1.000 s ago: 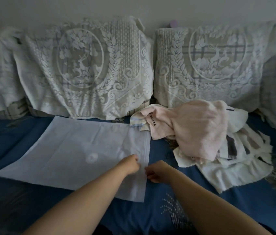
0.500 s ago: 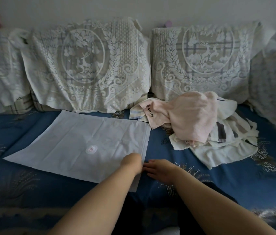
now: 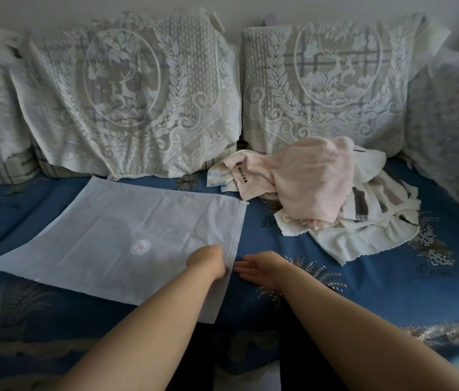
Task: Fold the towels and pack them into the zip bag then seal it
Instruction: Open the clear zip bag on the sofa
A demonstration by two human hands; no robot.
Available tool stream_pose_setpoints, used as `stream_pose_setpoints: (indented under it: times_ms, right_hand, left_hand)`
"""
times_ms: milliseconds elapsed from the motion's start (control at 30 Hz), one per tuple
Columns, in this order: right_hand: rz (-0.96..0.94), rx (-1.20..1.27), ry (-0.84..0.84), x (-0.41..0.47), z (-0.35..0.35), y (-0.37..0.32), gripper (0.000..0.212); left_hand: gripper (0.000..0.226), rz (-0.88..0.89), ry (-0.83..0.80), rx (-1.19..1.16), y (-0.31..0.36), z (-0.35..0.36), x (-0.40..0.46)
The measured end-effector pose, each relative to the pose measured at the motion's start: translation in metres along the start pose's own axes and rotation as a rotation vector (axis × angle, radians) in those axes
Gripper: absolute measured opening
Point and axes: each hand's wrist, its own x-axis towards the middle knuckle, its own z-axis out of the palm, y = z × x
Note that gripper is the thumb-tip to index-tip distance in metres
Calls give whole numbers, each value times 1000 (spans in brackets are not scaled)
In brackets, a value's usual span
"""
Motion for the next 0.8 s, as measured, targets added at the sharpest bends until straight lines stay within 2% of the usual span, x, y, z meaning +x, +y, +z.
stream_pose_setpoints:
  times_ms: [133,200,233,333,533,600,667,800]
  right_hand:
    - [-18,-79,70,14,18,-2,20]
    - [-31,-200,109,18,23,-7,7]
    - [-49,-281,121,20,24,-9,10]
    - [-145,-431,97,22,24,-11,12]
    - [-304,-309,19,28,18,-9,15]
    - [-366,-229,-13,29,20,-11,20]
    - [-432,-198,-26,28,23,-11,23]
    - [-532,-268,-11,25,25,-8,20]
  left_hand:
    - [44,57,-26,-167,-7,-5,12]
    - [25,136,-104,-268,-13,-8,17]
    - [19,172,-131,-286,-16,-9,18]
    - [23,185,-114,-315,-22,-10,21]
    - [35,201,-93,-564,-18,-10,18]
    - [26,187,-93,-686,-17,-15,14]
    - [19,180,-78,-707,-16,-21,11]
    - [39,207,-9,-699,-16,-30,10]
